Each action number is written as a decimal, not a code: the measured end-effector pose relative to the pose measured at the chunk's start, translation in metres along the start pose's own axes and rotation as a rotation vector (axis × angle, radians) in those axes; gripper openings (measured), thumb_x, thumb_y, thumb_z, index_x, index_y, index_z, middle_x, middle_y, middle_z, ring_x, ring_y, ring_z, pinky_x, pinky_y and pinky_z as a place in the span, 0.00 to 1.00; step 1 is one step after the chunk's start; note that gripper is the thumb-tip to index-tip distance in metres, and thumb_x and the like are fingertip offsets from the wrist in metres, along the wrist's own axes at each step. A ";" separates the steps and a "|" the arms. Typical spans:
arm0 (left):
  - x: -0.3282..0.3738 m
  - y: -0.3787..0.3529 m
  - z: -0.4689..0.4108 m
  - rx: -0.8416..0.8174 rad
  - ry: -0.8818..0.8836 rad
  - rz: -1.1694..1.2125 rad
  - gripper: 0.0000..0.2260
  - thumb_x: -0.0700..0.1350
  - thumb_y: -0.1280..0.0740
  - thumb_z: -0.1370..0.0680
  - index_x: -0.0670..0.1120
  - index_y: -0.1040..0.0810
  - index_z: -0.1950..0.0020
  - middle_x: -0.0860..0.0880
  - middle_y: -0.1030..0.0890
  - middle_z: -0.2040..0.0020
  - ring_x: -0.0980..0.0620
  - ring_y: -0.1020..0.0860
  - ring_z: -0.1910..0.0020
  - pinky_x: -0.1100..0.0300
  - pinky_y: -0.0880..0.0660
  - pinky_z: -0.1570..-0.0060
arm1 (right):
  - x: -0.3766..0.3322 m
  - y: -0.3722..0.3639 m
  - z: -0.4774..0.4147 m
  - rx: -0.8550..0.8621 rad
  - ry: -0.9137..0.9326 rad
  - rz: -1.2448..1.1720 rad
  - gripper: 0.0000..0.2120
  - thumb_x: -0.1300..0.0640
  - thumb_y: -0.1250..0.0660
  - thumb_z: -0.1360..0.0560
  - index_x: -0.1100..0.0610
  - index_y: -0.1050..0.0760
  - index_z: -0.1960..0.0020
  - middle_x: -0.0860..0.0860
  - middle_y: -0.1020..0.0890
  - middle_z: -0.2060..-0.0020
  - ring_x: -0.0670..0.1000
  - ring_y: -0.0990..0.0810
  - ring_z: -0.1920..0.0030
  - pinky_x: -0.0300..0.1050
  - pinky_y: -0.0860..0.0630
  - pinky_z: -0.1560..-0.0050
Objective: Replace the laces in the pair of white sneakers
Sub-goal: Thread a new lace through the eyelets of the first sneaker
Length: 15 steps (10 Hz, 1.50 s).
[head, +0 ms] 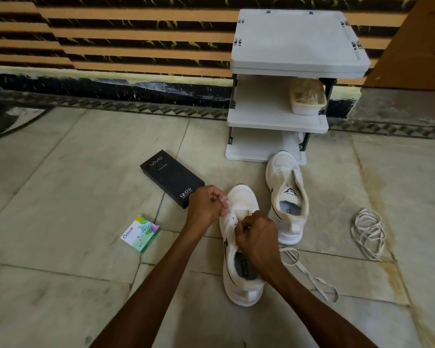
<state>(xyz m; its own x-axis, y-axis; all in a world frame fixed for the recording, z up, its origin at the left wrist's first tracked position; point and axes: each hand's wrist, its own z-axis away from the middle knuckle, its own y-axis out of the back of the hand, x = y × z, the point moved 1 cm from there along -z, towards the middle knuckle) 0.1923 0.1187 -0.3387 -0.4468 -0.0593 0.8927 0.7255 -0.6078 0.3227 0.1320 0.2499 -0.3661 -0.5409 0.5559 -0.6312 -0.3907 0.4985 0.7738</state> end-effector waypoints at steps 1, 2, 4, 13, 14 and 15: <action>0.043 0.017 0.009 0.094 -0.173 -0.001 0.07 0.34 0.34 0.23 0.43 0.20 0.58 0.48 0.17 0.66 0.55 0.19 0.70 0.63 0.21 0.66 | 0.001 -0.001 -0.001 -0.006 -0.003 0.011 0.12 0.58 0.33 0.26 0.61 0.22 0.67 0.54 0.23 0.66 0.49 0.27 0.69 0.42 0.29 0.65; 0.092 0.036 0.020 0.088 -0.308 0.244 0.07 0.32 0.35 0.23 0.43 0.21 0.56 0.49 0.17 0.64 0.54 0.19 0.67 0.62 0.21 0.63 | 0.003 -0.001 0.000 -0.027 -0.011 0.021 0.11 0.56 0.33 0.25 0.59 0.22 0.65 0.50 0.26 0.66 0.45 0.29 0.70 0.31 0.36 0.67; 0.118 0.046 0.033 0.004 -0.413 0.596 0.08 0.31 0.37 0.22 0.42 0.23 0.56 0.50 0.18 0.63 0.55 0.20 0.64 0.64 0.23 0.61 | 0.002 -0.001 -0.001 -0.032 -0.031 0.027 0.11 0.55 0.34 0.24 0.58 0.21 0.64 0.49 0.26 0.65 0.44 0.29 0.69 0.32 0.37 0.67; 0.140 0.046 0.059 -0.572 -0.031 1.783 0.11 0.37 0.50 0.18 0.44 0.30 0.55 0.53 0.41 0.74 0.59 0.46 0.79 0.67 0.41 0.83 | -0.002 0.001 0.003 -0.002 -0.026 -0.009 0.13 0.58 0.32 0.25 0.55 0.26 0.68 0.47 0.27 0.69 0.41 0.30 0.73 0.28 0.37 0.71; 0.147 0.051 0.075 -0.651 -0.069 1.751 0.11 0.40 0.50 0.17 0.44 0.30 0.55 0.52 0.39 0.73 0.57 0.43 0.78 0.69 0.46 0.78 | -0.001 0.000 0.004 0.002 -0.027 -0.030 0.14 0.58 0.32 0.26 0.52 0.29 0.69 0.45 0.29 0.71 0.42 0.30 0.74 0.28 0.37 0.72; 0.165 0.061 0.083 -0.712 -0.167 1.725 0.08 0.37 0.47 0.19 0.44 0.30 0.52 0.50 0.35 0.73 0.54 0.39 0.77 0.63 0.39 0.78 | -0.001 0.000 0.003 -0.035 -0.040 -0.008 0.11 0.55 0.33 0.24 0.52 0.27 0.66 0.44 0.27 0.67 0.40 0.28 0.72 0.27 0.35 0.70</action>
<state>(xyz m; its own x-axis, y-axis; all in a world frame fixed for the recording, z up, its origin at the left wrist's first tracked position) 0.2061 0.1373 -0.1461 0.5256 -0.8467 0.0830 -0.0811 -0.1470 -0.9858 0.1347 0.2513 -0.3655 -0.5077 0.5789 -0.6381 -0.4209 0.4796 0.7699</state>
